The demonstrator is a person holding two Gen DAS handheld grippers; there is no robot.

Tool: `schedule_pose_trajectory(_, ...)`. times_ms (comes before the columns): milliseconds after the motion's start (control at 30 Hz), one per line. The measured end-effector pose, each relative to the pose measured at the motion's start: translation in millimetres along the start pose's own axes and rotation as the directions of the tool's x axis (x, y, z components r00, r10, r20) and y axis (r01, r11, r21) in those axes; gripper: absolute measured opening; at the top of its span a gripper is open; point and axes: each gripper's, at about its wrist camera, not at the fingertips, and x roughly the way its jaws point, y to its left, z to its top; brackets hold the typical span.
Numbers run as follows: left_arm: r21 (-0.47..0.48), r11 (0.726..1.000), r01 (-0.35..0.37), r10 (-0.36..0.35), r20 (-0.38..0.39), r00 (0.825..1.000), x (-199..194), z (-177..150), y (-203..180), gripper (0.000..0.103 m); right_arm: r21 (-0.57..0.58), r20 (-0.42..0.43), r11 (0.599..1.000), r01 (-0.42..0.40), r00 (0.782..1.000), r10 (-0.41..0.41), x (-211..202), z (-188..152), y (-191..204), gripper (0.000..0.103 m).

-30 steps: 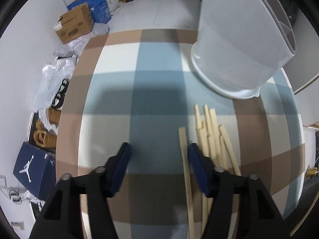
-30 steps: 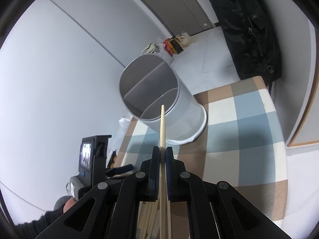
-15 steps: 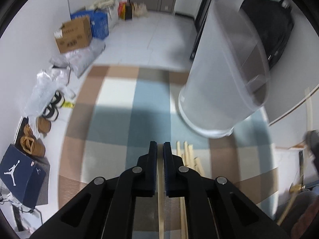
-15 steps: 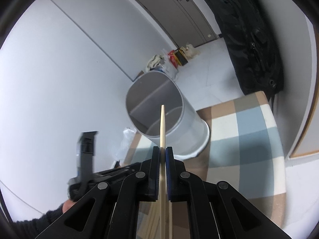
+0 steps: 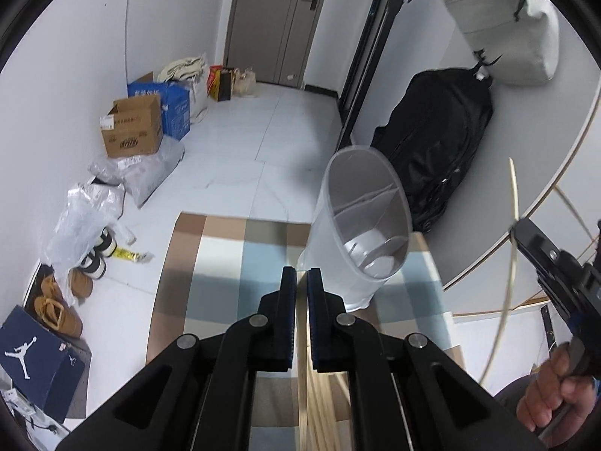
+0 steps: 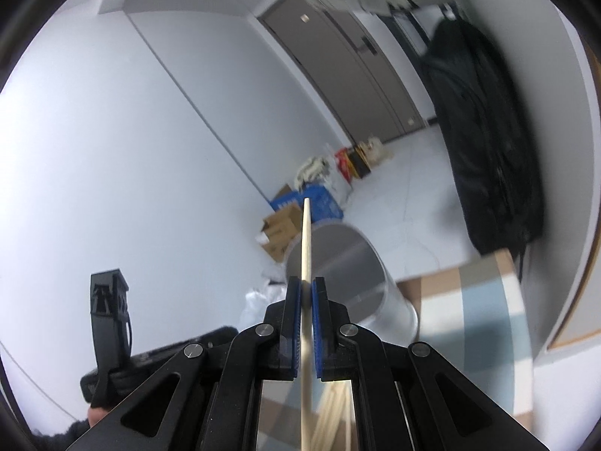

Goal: Organize utensils
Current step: 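Carry both held chopsticks up and over the utensil holder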

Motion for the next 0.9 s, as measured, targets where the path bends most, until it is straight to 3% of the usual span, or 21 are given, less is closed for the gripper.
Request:
schedule_pose_trajectory(200, -0.018, 0.999, 0.035, -0.033, 0.115, 0.993, -29, 32, -7, 0.002, -0.053, 0.062, 0.999, -0.011, 0.998, 0.014, 6, 35, 17, 0.005)
schedule_pose_trajectory(333, -0.012, 0.999, 0.031, -0.027, 0.249, 0.968, -43, 68, -15, 0.002, -0.093, 0.096, 0.996, -0.008, 0.995, 0.017, 19, 62, 25, 0.005)
schedule_pose_trajectory(467, -0.022, 0.999, 0.040, -0.031, 0.333, 0.943, -44, 98, -18, 0.002, -0.122, 0.138, 0.993, 0.002, 0.990, 0.015, 34, 92, 32, 0.005)
schedule_pose_trajectory(567, -0.029, 0.999, 0.045, -0.031, 0.379, 0.925, -37, 120, -18, 0.002, -0.139, 0.162, 0.990, 0.013, 0.987, 0.010, 52, 113, 34, 0.005)
schedule_pose_trajectory(700, -0.043, 0.997, 0.072, -0.049, 0.396, 0.917, -28, 130, -15, 0.002, -0.141, 0.172, 0.989, 0.034, 0.985, -0.010, 80, 131, 28, 0.005)
schedule_pose_trajectory(900, -0.052, 0.997, 0.061, -0.033, 0.433, 0.901, -9, 135, -12, 0.002, -0.147, 0.189, 0.986, 0.073, 0.981, -0.045, 122, 128, 24, 0.005)
